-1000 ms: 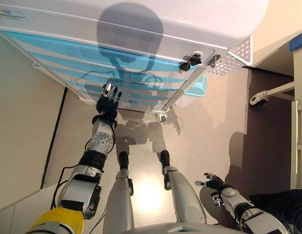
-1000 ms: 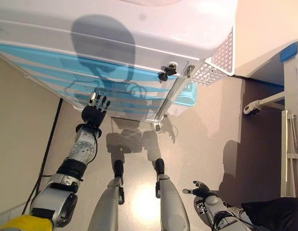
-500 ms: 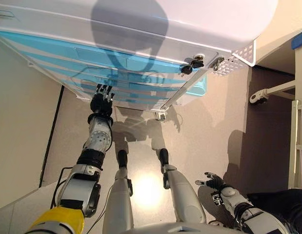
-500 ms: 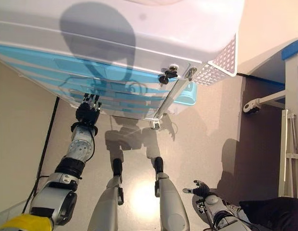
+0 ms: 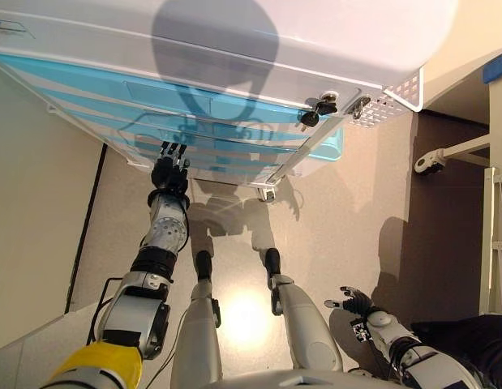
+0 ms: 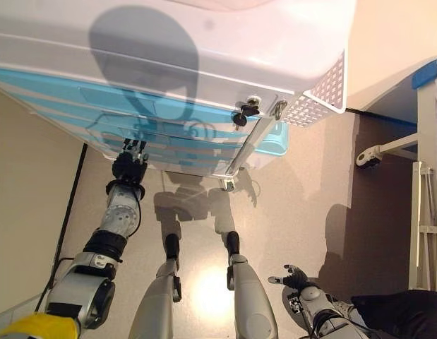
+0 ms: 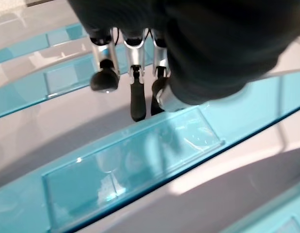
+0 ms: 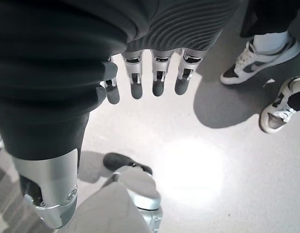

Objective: Open the drawer and pick up the medicine

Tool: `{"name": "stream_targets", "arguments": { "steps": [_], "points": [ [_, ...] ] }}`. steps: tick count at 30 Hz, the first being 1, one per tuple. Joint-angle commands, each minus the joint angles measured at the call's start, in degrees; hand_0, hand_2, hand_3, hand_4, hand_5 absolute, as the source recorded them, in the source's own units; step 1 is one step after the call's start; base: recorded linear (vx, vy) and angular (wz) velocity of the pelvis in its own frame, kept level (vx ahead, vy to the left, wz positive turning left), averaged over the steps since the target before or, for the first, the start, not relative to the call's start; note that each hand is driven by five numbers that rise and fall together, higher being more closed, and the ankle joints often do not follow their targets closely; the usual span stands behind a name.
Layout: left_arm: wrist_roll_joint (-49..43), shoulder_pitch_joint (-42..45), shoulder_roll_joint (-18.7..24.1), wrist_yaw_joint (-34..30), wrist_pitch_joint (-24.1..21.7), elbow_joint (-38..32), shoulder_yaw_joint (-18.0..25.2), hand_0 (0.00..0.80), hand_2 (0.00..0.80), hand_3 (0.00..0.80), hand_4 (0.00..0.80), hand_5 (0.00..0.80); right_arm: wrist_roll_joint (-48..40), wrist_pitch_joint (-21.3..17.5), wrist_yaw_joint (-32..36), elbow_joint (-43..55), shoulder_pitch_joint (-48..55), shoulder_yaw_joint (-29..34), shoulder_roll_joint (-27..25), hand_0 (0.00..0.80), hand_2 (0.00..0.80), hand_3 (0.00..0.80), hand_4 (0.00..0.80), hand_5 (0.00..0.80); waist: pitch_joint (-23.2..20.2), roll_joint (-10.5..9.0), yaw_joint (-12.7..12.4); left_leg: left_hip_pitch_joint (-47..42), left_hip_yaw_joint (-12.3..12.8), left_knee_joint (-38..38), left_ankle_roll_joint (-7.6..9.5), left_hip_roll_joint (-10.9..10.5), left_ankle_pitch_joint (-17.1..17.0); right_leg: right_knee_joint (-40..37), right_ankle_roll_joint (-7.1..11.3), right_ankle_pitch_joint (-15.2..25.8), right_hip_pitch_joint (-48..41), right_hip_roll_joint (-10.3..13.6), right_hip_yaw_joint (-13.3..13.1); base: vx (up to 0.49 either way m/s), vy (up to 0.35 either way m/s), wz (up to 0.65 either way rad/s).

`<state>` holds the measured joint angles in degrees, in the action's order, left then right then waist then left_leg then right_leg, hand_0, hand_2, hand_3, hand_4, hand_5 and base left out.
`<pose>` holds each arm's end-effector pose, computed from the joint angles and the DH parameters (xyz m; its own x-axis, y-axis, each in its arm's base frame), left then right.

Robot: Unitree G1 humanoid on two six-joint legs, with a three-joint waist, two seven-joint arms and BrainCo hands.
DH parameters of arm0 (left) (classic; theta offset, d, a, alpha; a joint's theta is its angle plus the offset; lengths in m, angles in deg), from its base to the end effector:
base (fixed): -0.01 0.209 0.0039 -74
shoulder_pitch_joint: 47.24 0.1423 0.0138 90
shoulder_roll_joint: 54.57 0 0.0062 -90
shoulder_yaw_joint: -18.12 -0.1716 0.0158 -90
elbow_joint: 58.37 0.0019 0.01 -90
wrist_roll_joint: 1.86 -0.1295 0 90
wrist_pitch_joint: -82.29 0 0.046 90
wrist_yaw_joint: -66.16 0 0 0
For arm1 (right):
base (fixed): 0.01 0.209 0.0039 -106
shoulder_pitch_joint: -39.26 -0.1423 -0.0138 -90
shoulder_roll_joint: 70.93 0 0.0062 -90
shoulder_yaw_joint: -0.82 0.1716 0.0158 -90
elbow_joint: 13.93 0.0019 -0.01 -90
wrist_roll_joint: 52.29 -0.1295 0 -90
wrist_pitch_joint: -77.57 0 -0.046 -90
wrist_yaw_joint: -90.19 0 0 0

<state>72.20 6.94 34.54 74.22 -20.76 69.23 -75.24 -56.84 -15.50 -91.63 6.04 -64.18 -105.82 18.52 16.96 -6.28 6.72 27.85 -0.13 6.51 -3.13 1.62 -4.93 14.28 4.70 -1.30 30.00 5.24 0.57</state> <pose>0.2997 0.1837 0.1020 0.9748 0.2199 -0.0388 -0.1513 0.5227 -0.8390 0.1505 -0.2193 -0.0692 0.5864 -0.1570 -0.7947 -0.1939 0.9253 -0.3259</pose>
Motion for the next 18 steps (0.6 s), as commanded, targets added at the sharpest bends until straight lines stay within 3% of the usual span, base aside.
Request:
{"name": "stream_targets", "arguments": {
  "steps": [1, 10, 15, 16, 18],
  "points": [
    [-0.68, -10.43, -1.01, -6.75, -3.58, -10.04, -0.67, 0.8, 0.8, 0.8, 0.8, 0.8, -0.1, 0.58, -0.76, -0.31, 1.92, -2.65, -1.84, 0.0, 0.0, 0.0, 0.0, 0.0, -3.32, -0.41, 0.0, 3.21, -0.75, 8.4, 2.2, -3.5, 6.59, -0.67, 0.59, 2.09, 0.52, -1.66, 1.49, 0.0, 0.0, 0.0],
    [0.7, -5.74, -3.25, -8.59, -2.7, -16.57, -1.93, 0.8, 0.8, 0.8, 0.8, 0.8, 0.29, 0.21, -0.17, 0.49, 1.67, -2.81, -1.64, 0.0, 0.0, 0.0, 0.0, 0.0, -1.63, -0.57, -1.37, 4.71, -2.38, 10.57, 2.02, -3.65, 6.62, 3.07, -0.18, 0.4, 1.89, -1.44, 2.83, -0.04, -0.032, 0.1],
    [1.07, -3.01, -3.16, -9.45, -2.01, -18.97, -2.58, 0.8, 0.8, 0.8, 0.8, 0.8, 0.59, 0.12, -0.14, 0.93, 2.33, -2.86, -1.9, 0.0, 0.0, 0.0, 0.0, 0.0, -0.65, -1.05, -2.73, 6.2, -4.58, 12.99, 1.76, -4.13, 6.53, 6.95, -0.98, -1.48, 2.57, -0.85, 4.73, -0.055, -0.089, 0.27],
    [1.17, -1.8, -3.31, -9.78, -1.5, -19.71, -2.77, 0.8, 0.8, 0.8, 0.8, 0.8, 0.53, 0.16, -0.13, 0.7, 2.85, -2.41, -1.97, 0.0, 0.0, 0.0, 0.0, 0.0, -0.27, -1.02, -3.42, 7.13, -6.02, 14.29, 1.56, -4.53, 6.51, 8.89, -1.47, -2.67, 2.97, -0.52, 6.06, -0.071, -0.112, 0.32],
    [1.16, -1.77, -3.32, -9.77, -1.5, -19.74, -2.78, 0.8, 0.8, 0.8, 0.8, 0.8, 0.54, 0.15, -0.13, 0.7, 2.87, -2.4, -1.97, 0.0, 0.0, 0.0, 0.0, 0.0, -0.32, -0.98, -3.34, 7.23, -6.12, 14.38, 1.55, -4.57, 6.54, 8.96, -1.47, -2.73, 3.02, -0.49, 6.16, -0.046, -0.072, 0.42]
  ]
}}
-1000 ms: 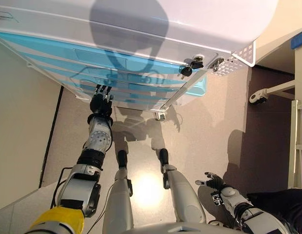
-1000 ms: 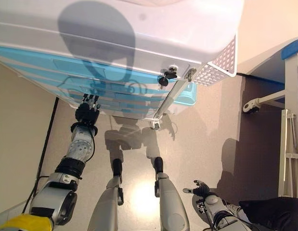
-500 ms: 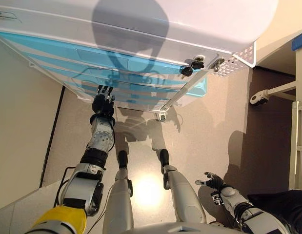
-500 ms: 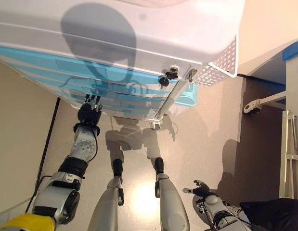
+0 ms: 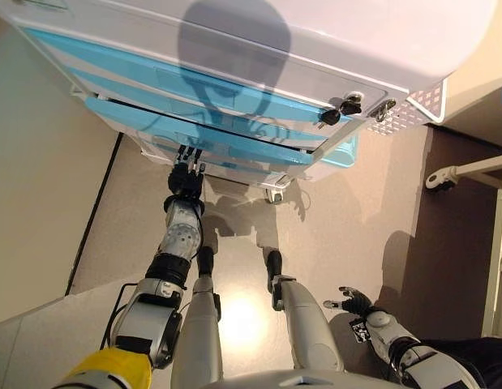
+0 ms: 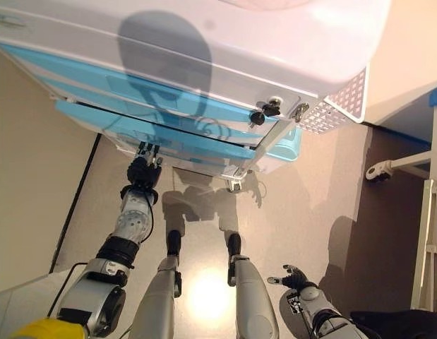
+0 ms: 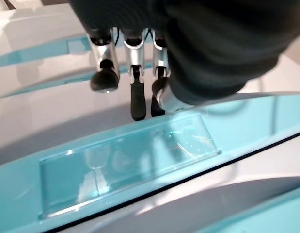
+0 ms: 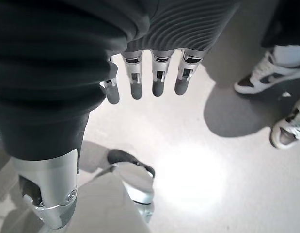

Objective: Open the drawer and pick up the medicine

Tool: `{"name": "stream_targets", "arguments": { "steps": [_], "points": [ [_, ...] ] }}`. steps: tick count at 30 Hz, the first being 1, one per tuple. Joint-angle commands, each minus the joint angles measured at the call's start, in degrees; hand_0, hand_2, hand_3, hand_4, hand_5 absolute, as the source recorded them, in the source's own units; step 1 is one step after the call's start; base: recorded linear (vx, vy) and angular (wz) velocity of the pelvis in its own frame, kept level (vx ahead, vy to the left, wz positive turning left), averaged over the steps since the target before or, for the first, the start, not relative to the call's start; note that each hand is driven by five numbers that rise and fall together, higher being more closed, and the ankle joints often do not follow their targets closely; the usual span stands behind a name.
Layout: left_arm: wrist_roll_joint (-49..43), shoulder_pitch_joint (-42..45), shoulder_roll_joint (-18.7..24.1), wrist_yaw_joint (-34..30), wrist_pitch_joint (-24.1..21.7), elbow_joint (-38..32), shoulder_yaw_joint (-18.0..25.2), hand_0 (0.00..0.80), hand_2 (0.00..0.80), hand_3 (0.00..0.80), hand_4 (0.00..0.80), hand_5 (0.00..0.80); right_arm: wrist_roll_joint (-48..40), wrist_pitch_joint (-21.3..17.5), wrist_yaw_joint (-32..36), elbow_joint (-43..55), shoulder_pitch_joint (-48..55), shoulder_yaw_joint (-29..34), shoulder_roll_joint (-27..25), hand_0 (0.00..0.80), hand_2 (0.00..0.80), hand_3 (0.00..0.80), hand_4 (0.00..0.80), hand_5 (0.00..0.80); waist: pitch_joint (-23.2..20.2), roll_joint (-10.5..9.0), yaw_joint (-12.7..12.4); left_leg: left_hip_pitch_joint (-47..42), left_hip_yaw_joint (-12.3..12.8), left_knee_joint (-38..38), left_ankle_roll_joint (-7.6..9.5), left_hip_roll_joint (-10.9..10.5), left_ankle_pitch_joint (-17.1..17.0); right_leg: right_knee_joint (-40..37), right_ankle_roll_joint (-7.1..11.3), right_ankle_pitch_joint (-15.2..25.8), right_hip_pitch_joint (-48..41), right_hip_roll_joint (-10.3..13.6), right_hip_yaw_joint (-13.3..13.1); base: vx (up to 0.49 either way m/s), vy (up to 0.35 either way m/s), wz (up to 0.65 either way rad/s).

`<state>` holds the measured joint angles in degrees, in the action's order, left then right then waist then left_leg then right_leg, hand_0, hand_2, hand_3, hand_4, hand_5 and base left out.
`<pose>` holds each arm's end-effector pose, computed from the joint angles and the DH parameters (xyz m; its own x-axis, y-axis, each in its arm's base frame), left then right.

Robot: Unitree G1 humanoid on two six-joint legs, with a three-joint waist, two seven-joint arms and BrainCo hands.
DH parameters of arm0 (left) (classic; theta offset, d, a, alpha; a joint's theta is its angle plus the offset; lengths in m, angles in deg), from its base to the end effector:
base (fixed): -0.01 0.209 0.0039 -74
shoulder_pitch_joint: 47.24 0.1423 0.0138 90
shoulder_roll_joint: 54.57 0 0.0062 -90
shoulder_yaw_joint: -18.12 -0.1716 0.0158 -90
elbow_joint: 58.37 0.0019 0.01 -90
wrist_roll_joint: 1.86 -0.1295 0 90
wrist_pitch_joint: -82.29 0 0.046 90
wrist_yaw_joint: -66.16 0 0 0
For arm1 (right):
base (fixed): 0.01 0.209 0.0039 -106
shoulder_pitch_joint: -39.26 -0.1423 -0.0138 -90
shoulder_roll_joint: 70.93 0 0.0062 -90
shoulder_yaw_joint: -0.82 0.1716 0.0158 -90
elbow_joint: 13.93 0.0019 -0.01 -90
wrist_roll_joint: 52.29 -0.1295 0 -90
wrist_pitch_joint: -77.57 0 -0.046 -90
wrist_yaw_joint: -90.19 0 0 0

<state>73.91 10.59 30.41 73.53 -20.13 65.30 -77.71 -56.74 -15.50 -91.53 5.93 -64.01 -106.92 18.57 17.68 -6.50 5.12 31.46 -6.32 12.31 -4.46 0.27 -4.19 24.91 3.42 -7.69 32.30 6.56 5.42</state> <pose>0.2900 0.1593 0.0886 0.9897 0.1286 -0.0633 -0.1174 0.4744 -0.8724 0.1489 -0.2180 -0.0703 0.5806 -0.1489 -0.8004 -0.2150 0.9202 -0.3271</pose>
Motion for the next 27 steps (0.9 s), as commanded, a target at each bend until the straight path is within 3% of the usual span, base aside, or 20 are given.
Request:
{"name": "stream_targets", "arguments": {
  "steps": [1, 8, 9, 13, 25, 27],
  "points": [
    [-0.53, -4.32, 0.6, -9.27, -1.65, -16.21, -0.68, 0.8, 0.8, 0.8, 0.8, 0.8, 0.31, 0.13, -0.19, 0.9, 3.07, -0.88, -2.09, 0.0, 0.0, 0.0, 0.0, 0.0, -0.91, -0.64, -2.15, 4.48, -1.15, 9.68, 2.72, -3.54, 5.75, -0.3, -0.62, 2.82, 1.02, -1.48, 2.37, -0.067, -0.096, 0.38],
    [-0.22, 0.81, -0.06, -10.4, -0.07, -18.0, -0.28, 0.8, 0.8, 0.8, 0.8, 0.8, 0.02, -0.06, -0.18, 1.42, 3.99, 0.23, -2.41, 0.0, 0.0, 0.0, 0.0, 0.0, -0.46, -0.18, -3.7, 5.99, -4.31, 12.48, 2.53, -4.62, 5.81, 4.05, -1.66, 0.44, 1.7, -0.92, 4.99, -0.041, -0.057, 0.29],
    [-0.18, 1.75, -0.33, -10.38, 0.04, -18.09, 0.01, 0.8, 0.8, 0.8, 0.8, 0.8, 0.02, -0.08, -0.15, 1.56, 4.19, 0.34, -2.47, 0.0, 0.0, 0.0, 0.0, 0.0, -0.56, -0.22, -3.86, 5.37, -4.85, 13.21, 2.39, -4.68, 7.64, 4.92, -1.49, -1.47, 1.05, -1.02, 4.79, 0.047, -0.071, 0.25],
    [-0.13, 6.27, -0.49, -11.07, 0.75, -18.3, 2.03, 0.8, 0.8, 0.8, 0.8, 0.8, 0.4, -0.14, -0.3, 1.23, 4.64, 1.35, -2.78, 0.0, 0.0, 0.0, 0.0, 0.0, -0.14, 0.07, -5.21, 5.03, -6.42, 13.11, 2.07, -5.05, 7.04, 5.75, -2.03, -2.27, 0.25, -0.69, 6.42, -0.021, -0.042, 0.18],
    [0.4, 19.04, -1.83, -12.14, 1.89, -17.98, 8.3, 0.8, 0.8, 0.8, 0.8, 0.8, 1.51, 0.14, -0.55, -0.03, 5.33, 4.11, -3.4, 0.0, 0.0, 0.0, 0.0, 0.0, 0.21, 1.1, -7.49, 3.01, -8.48, 11.9, 2.0, -5.53, 6.34, 4.98, -2.47, -2.89, -2.62, -0.26, 8.0, -0.022, 0.005, 0.12],
    [0.65, 21.84, -1.62, -12.15, 1.96, -17.98, 9.54, 0.8, 0.8, 0.8, 0.8, 0.8, 1.95, 0.22, -0.76, -0.18, 5.44, 5.04, -3.74, 0.0, 0.0, 0.0, 0.0, 0.0, 0.58, 1.82, -8.47, 2.94, -8.89, 11.2, 2.2, -5.9, 4.4, 4.49, -2.69, -1.28, -2.98, 0.41, 8.88, -0.091, 0.069, 0.07]
  ]
}}
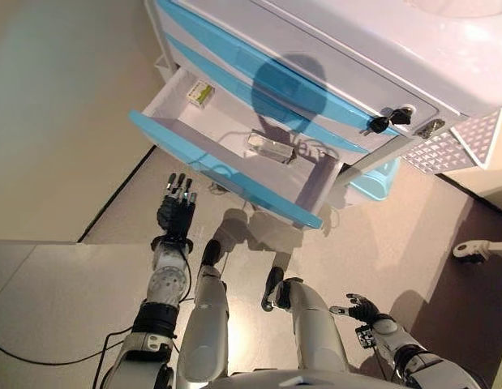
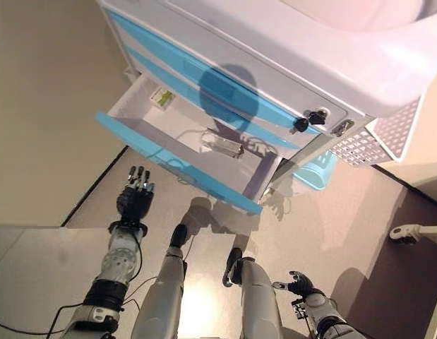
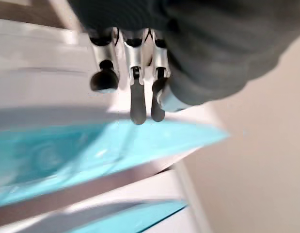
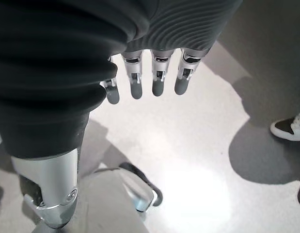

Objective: Open the drawer and pick up the medicine

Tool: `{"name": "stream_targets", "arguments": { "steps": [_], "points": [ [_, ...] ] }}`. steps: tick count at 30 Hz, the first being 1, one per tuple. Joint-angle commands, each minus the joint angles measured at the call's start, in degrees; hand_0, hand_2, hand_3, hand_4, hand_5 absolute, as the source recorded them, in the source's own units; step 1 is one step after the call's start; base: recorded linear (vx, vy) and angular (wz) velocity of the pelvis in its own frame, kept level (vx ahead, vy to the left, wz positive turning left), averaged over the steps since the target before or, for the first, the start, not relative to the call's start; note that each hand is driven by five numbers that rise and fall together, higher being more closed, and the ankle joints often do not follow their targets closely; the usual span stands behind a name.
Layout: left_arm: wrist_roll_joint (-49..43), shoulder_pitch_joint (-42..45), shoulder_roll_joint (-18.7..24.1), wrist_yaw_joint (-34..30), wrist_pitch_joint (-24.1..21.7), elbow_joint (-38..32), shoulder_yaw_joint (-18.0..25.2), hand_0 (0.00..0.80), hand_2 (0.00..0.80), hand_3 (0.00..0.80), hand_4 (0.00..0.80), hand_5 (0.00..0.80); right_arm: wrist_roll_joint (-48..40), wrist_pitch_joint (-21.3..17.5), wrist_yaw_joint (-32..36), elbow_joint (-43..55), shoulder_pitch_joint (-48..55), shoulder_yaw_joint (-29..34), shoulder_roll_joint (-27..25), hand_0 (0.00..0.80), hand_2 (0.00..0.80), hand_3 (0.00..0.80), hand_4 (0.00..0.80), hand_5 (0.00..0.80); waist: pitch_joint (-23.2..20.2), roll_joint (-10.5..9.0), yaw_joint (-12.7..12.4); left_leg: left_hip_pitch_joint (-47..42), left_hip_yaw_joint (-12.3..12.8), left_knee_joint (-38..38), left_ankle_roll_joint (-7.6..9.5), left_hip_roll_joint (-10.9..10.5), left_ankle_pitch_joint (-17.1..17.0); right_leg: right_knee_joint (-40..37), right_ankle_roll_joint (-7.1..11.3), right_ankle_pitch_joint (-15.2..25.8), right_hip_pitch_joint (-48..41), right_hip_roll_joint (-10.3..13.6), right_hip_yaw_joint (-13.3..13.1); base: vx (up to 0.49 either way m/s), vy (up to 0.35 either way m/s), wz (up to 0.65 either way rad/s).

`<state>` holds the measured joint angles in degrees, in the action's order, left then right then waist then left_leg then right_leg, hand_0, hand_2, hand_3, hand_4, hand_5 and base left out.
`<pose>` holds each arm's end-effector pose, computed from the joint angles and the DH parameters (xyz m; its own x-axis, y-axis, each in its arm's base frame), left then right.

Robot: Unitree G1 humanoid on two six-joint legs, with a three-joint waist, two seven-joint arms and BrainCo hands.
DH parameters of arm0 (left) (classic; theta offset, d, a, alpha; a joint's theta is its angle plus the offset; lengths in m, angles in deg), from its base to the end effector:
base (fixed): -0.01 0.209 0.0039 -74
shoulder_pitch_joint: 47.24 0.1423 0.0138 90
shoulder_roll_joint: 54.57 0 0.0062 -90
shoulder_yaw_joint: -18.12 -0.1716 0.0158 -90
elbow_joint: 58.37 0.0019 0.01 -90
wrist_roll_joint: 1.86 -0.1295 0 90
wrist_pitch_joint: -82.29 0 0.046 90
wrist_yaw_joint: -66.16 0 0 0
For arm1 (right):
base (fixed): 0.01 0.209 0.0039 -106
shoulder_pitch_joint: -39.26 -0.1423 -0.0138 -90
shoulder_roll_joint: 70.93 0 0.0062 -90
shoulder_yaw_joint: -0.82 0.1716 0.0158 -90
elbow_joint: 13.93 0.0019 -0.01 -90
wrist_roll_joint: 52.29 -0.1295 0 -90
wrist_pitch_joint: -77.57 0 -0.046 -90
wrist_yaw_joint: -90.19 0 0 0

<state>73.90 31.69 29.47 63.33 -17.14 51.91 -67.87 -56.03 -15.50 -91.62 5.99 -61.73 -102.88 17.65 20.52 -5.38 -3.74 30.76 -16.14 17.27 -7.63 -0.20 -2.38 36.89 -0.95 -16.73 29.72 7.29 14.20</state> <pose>0.2256 0.1991 0.0407 0.9783 0.2033 -0.0389 -0.1195 0.4014 -0.9081 0.1370 -0.2291 -0.0725 0.5543 -0.1954 -0.8091 -0.1558 0.9305 -0.3315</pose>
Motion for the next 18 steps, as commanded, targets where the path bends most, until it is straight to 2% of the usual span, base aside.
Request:
{"name": "stream_targets", "arguments": {
  "steps": [1, 2, 3, 10, 15, 17, 18],
  "points": [
    [0.63, 1.38, -0.49, -1.85, -1.19, -4.66, 0.08, 0.8, 0.8, 0.8, 0.8, 0.8, 1.31, 0.31, -0.77, -0.4, 3.1, 1.22, -2.95, 0.0, 0.0, 0.0, 0.0, 0.0, -2.13, 0.87, 0.13, 3.4, 0.84, 6.24, 5.41, -5.49, 2.6, -7.58, 1.72, 7.82, -0.79, -0.13, 0.21, 0.073, 0.005, 0.13],
    [0.7, 2.12, -0.31, -1.77, -1.13, -4.56, 0.61, 0.8, 0.8, 0.8, 0.8, 0.8, 1.55, 0.49, -0.81, -0.41, 2.82, 1.16, -3.11, 0.0, 0.0, 0.0, 0.0, 0.0, -2.13, 0.86, -0.1, 2.66, 0.88, 6.66, 5.43, -5.6, 4.28, -7.33, 2.18, 6.57, -1.54, -0.14, -0.29, -0.019, 0.041, 0.22],
    [0.69, 2.62, -0.15, -1.75, -1.09, -4.56, 1.12, 0.8, 0.8, 0.8, 0.8, 0.8, 1.74, 0.58, -0.84, -0.61, 2.66, 1.32, -3.16, 0.0, 0.0, 0.0, 0.0, 0.0, -1.89, 1.22, -0.46, 3.21, 1.01, 6.41, 5.54, -5.67, 2.61, -7.98, 1.91, 8.21, -1.36, 0.07, 0.39, -0.023, 0.051, 0.2],
    [0.3, 5.88, 0.34, -1.22, -1.0, -4.57, 3.55, 0.8, 0.8, 0.8, 0.8, 0.8, 2.64, 0.91, -0.56, -0.23, 2.55, 1.45, -3.25, 0.0, 0.0, 0.0, 0.0, 0.0, -2.11, 1.78, -1.8, 2.42, 1.84, 6.44, 5.95, -5.9, 2.9, -8.9, 2.33, 8.77, -2.29, 0.39, -0.13, -0.015, 0.052, 0.04],
    [0.38, 5.72, 0.62, -0.87, -0.19, -0.73, 3.63, 0.8, 0.8, 0.8, 0.8, 0.8, 2.37, 1.03, -0.9, 0.04, 2.09, 1.63, -3.25, 0.0, 0.0, 0.0, 0.0, 0.0, -2.32, 1.83, -1.75, 1.81, 2.29, 5.57, 5.92, -5.69, 2.73, -9.98, 2.49, 9.1, -2.96, 0.36, -0.3, 0.005, 0.021, -0.01],
    [0.7, 5.8, 0.29, -0.04, -0.04, 3.62, 3.7, 0.627, 0.627, 0.627, 0.627, 0.627, 0.85, 0.89, -1.54, 0.57, 2.0, 2.38, -3.03, 0.0, 0.0, 0.0, 0.0, 0.0, -2.84, 1.64, -1.13, 0.9, 3.0, 4.12, 5.91, -5.28, 2.48, -11.59, 2.78, 9.74, -3.56, 0.15, -0.87, 0.046, 0.03, -0.01],
    [-0.54, 5.59, 0.86, 1.27, -0.41, 8.04, 4.32, 0.0, 0.0, 0.0, 0.0, 0.0, -0.6, 0.67, -1.78, 1.3, 2.16, 3.14, -3.04, 0.0, 0.0, 0.0, 0.0, 0.0, -3.09, 1.52, -0.73, 0.3, 3.5, 3.4, 5.87, -5.09, 2.27, -12.34, 2.9, 10.09, -3.95, 0.02, -1.25, 0.051, 0.031, -0.05]
  ]
}}
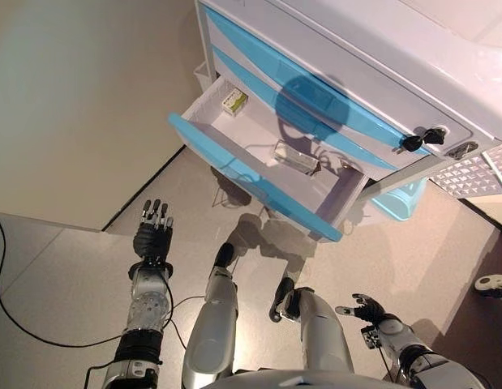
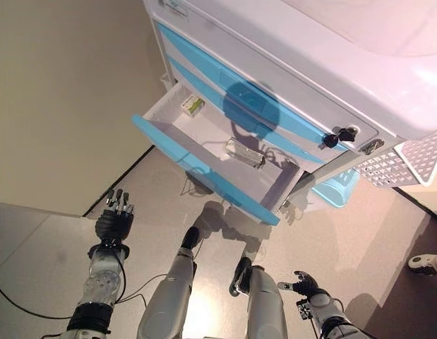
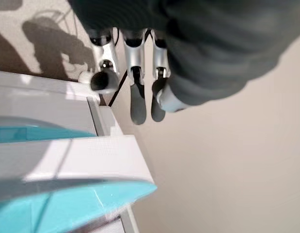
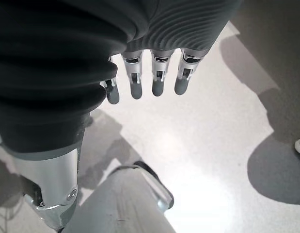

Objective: Open the drawer and pick up the medicine

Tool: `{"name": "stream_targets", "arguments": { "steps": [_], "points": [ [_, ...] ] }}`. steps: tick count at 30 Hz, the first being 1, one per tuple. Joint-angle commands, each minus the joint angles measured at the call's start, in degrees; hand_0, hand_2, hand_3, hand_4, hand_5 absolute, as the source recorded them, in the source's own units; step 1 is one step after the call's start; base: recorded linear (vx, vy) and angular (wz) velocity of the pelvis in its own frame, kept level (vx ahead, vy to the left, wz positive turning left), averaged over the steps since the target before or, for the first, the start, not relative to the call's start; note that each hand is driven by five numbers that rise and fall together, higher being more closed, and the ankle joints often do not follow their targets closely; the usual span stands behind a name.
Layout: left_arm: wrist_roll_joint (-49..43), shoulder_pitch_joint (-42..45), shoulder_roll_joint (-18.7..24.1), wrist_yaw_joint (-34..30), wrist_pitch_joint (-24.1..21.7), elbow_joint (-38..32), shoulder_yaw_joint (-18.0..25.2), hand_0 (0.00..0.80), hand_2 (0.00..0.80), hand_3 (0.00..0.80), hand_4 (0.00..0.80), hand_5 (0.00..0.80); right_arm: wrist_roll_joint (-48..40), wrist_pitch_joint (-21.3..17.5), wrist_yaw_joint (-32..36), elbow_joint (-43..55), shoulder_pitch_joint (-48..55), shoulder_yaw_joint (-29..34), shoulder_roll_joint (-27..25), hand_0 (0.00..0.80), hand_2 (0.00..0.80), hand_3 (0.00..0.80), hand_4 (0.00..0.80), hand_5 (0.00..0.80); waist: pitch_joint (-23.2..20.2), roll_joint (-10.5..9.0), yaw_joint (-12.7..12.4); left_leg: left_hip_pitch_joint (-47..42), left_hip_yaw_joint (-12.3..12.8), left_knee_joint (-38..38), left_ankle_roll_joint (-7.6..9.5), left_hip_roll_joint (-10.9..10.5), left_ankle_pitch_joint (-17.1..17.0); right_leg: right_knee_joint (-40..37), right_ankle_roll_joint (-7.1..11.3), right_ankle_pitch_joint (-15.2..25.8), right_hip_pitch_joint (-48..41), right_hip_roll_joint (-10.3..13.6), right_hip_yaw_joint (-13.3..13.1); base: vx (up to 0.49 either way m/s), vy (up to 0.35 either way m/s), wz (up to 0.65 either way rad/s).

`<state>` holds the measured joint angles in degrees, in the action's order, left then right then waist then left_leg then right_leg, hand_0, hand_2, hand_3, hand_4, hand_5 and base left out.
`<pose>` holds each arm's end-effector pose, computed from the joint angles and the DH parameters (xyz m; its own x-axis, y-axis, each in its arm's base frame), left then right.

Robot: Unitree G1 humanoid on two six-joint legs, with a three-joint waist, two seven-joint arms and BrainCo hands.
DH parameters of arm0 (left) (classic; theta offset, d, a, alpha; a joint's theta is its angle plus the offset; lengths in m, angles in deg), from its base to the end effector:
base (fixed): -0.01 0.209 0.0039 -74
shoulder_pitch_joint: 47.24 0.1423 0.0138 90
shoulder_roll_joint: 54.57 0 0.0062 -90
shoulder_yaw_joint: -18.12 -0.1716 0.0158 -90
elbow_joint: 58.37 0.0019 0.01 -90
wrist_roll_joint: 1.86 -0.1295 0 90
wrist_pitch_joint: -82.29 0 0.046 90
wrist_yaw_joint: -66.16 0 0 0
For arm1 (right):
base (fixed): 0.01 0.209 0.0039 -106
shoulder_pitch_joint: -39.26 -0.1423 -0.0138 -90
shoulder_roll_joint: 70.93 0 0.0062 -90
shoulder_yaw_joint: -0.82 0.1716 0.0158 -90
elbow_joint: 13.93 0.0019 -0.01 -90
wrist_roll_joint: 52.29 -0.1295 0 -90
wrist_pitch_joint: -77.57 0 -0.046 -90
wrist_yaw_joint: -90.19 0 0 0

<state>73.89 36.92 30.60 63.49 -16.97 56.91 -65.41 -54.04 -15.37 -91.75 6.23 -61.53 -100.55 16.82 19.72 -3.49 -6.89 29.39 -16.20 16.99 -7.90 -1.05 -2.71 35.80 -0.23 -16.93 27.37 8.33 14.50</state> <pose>0.1988 0.2184 0.0106 0.9379 0.2839 -0.1995 -0.3027 0.3887 -0.8702 0.1369 -0.2363 -0.0704 0.5559 -0.2230 -0.8008 -0.1421 0.9237 -0.3559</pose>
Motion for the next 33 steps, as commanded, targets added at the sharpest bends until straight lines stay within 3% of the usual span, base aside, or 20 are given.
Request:
{"name": "stream_targets", "arguments": {
  "steps": [1, 4, 8, 9, 10, 13, 15, 19, 23, 24, 27, 28, 33],
  "points": [
    [-0.26, 0.2, 0.1, 1.33, -0.74, 4.74, 2.79, 0.0, 0.0, 0.0, 0.0, 0.0, -3.59, 0.3, -1.79, 1.77, 2.18, 1.2, -2.29, 0.0, 0.0, 0.0, 0.0, 0.0, -2.4, -0.47, 2.73, 1.34, 3.81, 3.33, 6.11, -4.14, 2.58, -11.53, 2.24, 10.4, -1.83, -1.11, -1.82, 0.055, 0.036, -0.11],
    [-5.51, 0.71, 1.84, 2.48, -0.47, 9.56, 2.93, 0.0, 0.0, 0.0, 0.0, 0.0, -4.9, -0.34, -2.03, 4.28, 3.69, 1.88, -3.15, 0.0, 0.0, 0.0, 0.0, 0.0, -3.06, -0.68, 4.1, -0.29, 4.74, 2.18, 6.2, -3.89, 2.61, -12.53, 2.51, 10.7, -2.95, -1.23, -3.15, 0.086, 0.048, -0.13],
    [-20.51, 0.54, 6.2, 2.88, 2.55, 26.21, 3.71, 0.0, 0.0, 0.0, 0.0, 0.0, -5.76, -0.48, -0.6, 12.53, 5.92, 2.1, -5.72, 0.0, 0.0, 0.0, 0.0, 0.0, -4.0, -1.05, 6.21, -3.16, 7.65, -0.02, 6.54, -3.25, 2.73, -14.99, 3.25, 11.98, -4.52, -1.6, -6.2, 0.083, 0.093, -0.27],
    [-20.51, 0.54, 6.2, 2.87, 2.55, 26.22, 3.71, 0.0, 0.0, 0.0, 0.0, 0.0, -5.76, -0.48, -0.6, 12.53, 5.92, 2.1, -5.72, 0.0, 0.0, 0.0, 0.0, 0.0, -3.99, -1.05, 6.2, -3.17, 7.66, -0.03, 6.54, -3.24, 2.73, -15.0, 3.25, 11.98, -4.52, -1.61, -6.21, 0.051, 0.11, -0.66],
    [-28.29, 0.23, 7.98, 3.72, 2.85, 32.06, 3.34, 0.0, 0.0, 0.0, 0.0, 0.0, -6.06, -0.75, 0.04, 16.46, 6.79, 1.93, -6.86, 0.0, 0.0, 0.0, 0.0, 0.0, -4.17, -1.27, 7.2, -4.45, 9.33, -1.12, 6.71, -2.94, 2.71, -16.28, 3.76, 12.92, -4.97, -1.87, -7.6, 0.053, 0.102, -0.65],
    [-31.49, 0.16, 8.29, 3.78, 3.49, 35.17, 3.65, 0.0, 0.0, 0.0, 0.0, 0.0, -6.05, -0.45, 1.33, 21.5, 8.04, 1.53, -8.29, 0.0, 0.0, 0.0, 0.0, 0.0, -4.41, -1.5, 7.83, -5.87, 11.0, -2.49, 6.82, -2.74, 2.68, -17.6, 4.26, 13.8, -5.44, -2.09, -8.89, 0.06, 0.103, -0.6],
    [-38.87, -0.01, 9.21, 4.14, 4.56, 40.18, 3.41, 0.0, 0.0, 0.0, 0.0, 0.0, -6.97, -0.27, 2.9, 26.5, 8.95, 2.18, -9.78, 0.0, 0.0, 0.0, 0.0, 0.0, -5.24, -1.83, 8.86, -7.28, 13.4, -4.52, 7.01, -2.55, 2.47, -19.93, 5.06, 15.52, -5.7, -2.49, -10.95, 0.069, 0.119, -0.59],
    [-48.73, 1.09, 9.81, 3.66, 5.74, 41.89, 1.91, 0.0, 0.0, 0.0, 0.0, 0.0, -6.35, -0.11, 5.75, 38.95, 10.57, 3.36, -14.1, 0.0, 0.0, 0.0, 0.0, 0.0, -5.9, -2.52, 9.99, -9.09, 16.83, -6.77, 7.26, -2.01, 2.63, -23.14, 6.23, 17.79, -6.18, -3.11, -13.72, 0.042, 0.084, -0.63],
    [-58.95, 2.12, 10.18, 2.08, 6.95, 44.46, -0.59, 0.0, 0.0, 0.0, 0.0, 0.0, -11.56, -0.53, 11.74, 53.17, 13.24, 6.11, -19.83, 0.0, 0.0, 0.0, 0.0, 0.0, -6.25, -3.28, 11.08, -11.07, 19.84, -8.13, 7.4, -1.5, 3.14, -26.01, 7.4, 19.51, -7.24, -3.56, -16.29, 0.041, 0.09, -0.53],
    [-62.68, 2.3, 10.14, 1.89, 6.83, 44.7, -2.57, 0.0, 0.0, 0.0, 0.0, 0.0, -17.14, -0.44, 15.19, 59.29, 13.23, 7.0, -21.93, 0.0, 0.0, 0.0, 0.0, 0.0, -6.56, -3.54, 11.63, -11.25, 20.92, -8.37, 7.56, -1.42, 3.17, -26.58, 7.75, 20.27, -7.08, -3.82, -17.42, 0.02, 0.089, -0.59],
    [-64.9, 2.55, 10.07, 1.44, 6.7, 44.12, -3.64, 0.0, 0.0, 0.0, 0.0, 0.0, -20.64, -0.58, 17.8, 63.05, 14.53, 7.64, -24.18, 0.0, 0.0, 0.0, 0.0, 0.0, -6.83, -3.73, 11.73, -11.46, 21.92, -8.35, 7.58, -1.29, 3.34, -27.23, 8.09, 20.72, -7.01, -3.89, -18.4, 0.015, 0.061, -0.6],
    [-68.59, 2.66, 9.82, -0.04, 6.18, 42.66, -6.74, 0.0, 0.0, 0.0, 0.0, 0.0, -28.88, -0.07, 22.53, 70.26, 14.55, 7.78, -27.69, 0.0, 0.0, 0.0, 0.0, 0.0, -6.92, -3.75, 11.79, -11.67, 22.81, -8.09, 7.65, -1.18, 3.61, -27.62, 8.32, 21.19, -7.03, -3.85, -19.11, 0.016, 0.057, -0.11],
    [-70.59, 2.46, 9.68, -2.16, 5.38, 40.89, -10.25, 0.0, 0.0, 0.0, 0.0, 0.0, -44.26, 2.84, 30.47, 80.4, 10.66, 1.93, -36.43, 0.0, 0.0, 0.0, 0.0, 0.0, -7.03, -4.03, 11.4, -11.94, 23.83, -7.25, 7.93, -1.36, 4.61, -28.09, 8.71, 21.66, -7.3, -3.81, -20.25, 0.005, 0.048, -0.16]
  ]
}}
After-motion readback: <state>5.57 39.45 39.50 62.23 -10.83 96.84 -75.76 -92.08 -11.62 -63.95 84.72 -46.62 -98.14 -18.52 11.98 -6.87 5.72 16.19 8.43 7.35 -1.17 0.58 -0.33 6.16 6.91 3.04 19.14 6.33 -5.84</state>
